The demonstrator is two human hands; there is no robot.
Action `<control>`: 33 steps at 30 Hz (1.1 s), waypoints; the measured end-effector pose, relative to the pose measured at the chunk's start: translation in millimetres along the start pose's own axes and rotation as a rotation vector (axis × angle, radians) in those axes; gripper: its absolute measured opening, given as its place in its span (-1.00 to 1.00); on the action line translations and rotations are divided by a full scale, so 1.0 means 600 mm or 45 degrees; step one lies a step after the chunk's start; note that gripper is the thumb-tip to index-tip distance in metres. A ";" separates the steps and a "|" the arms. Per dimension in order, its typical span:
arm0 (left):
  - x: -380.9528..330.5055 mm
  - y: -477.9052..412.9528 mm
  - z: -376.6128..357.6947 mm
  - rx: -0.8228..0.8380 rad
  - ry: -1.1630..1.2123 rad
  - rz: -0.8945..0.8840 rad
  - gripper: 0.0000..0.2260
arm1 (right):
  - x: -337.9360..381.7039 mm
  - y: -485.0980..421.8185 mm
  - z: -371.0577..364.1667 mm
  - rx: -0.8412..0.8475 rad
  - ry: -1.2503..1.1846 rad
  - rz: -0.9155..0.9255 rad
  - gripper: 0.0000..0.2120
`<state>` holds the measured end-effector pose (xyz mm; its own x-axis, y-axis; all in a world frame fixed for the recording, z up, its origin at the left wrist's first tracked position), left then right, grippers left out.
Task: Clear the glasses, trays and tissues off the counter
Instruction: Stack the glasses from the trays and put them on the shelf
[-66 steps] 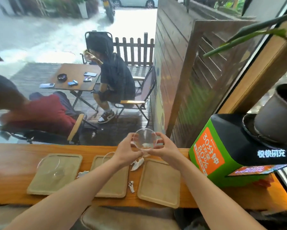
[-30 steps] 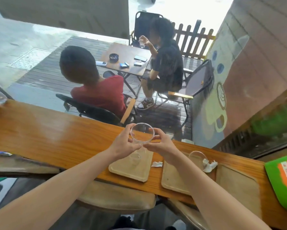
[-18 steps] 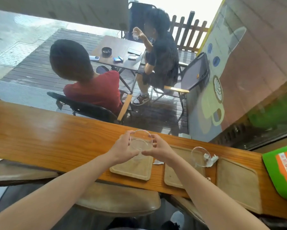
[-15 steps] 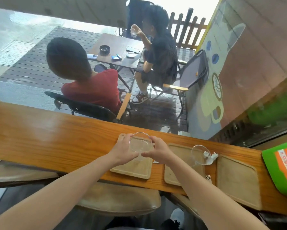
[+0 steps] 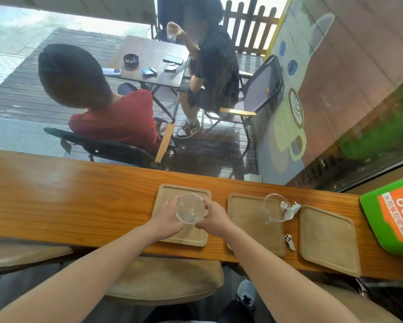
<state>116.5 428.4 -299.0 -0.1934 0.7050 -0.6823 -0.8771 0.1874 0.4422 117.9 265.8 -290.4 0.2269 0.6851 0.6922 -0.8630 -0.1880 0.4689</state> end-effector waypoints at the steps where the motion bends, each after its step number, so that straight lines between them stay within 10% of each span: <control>1: 0.001 -0.001 0.000 0.002 -0.012 -0.006 -0.36 | -0.003 0.000 0.000 -0.002 -0.011 -0.011 -0.33; 6: 0.003 -0.013 0.013 -0.020 -0.142 0.019 -0.37 | -0.016 0.004 0.015 0.024 -0.022 -0.107 -0.19; 14: -0.101 -0.047 0.021 -0.422 -0.458 -0.034 -0.67 | -0.043 0.045 0.125 -0.198 -0.044 -0.114 -0.57; 24: -0.267 -0.107 -0.193 0.072 -0.361 -0.228 -0.68 | -0.222 0.175 0.237 -0.325 -0.148 -0.419 -0.90; 33: -0.266 -0.137 -0.279 0.104 -0.270 0.048 -0.60 | -0.346 0.149 0.273 -0.249 -0.222 -0.489 -0.45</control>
<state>145.9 185.7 -324.0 -0.1206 0.8389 -0.5307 -0.8308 0.2073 0.5166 67.4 -8.4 -302.3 0.6046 0.5477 0.5783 -0.7668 0.2037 0.6088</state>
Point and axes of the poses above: each hand's wrist, its own y-axis away from the middle knuckle, its own z-axis out of the back of the hand, x = y × z, the point moved 4 cm from there along -y, towards the middle knuckle, and after that the axes turned 5 degrees about z, right-handed, at the moved point
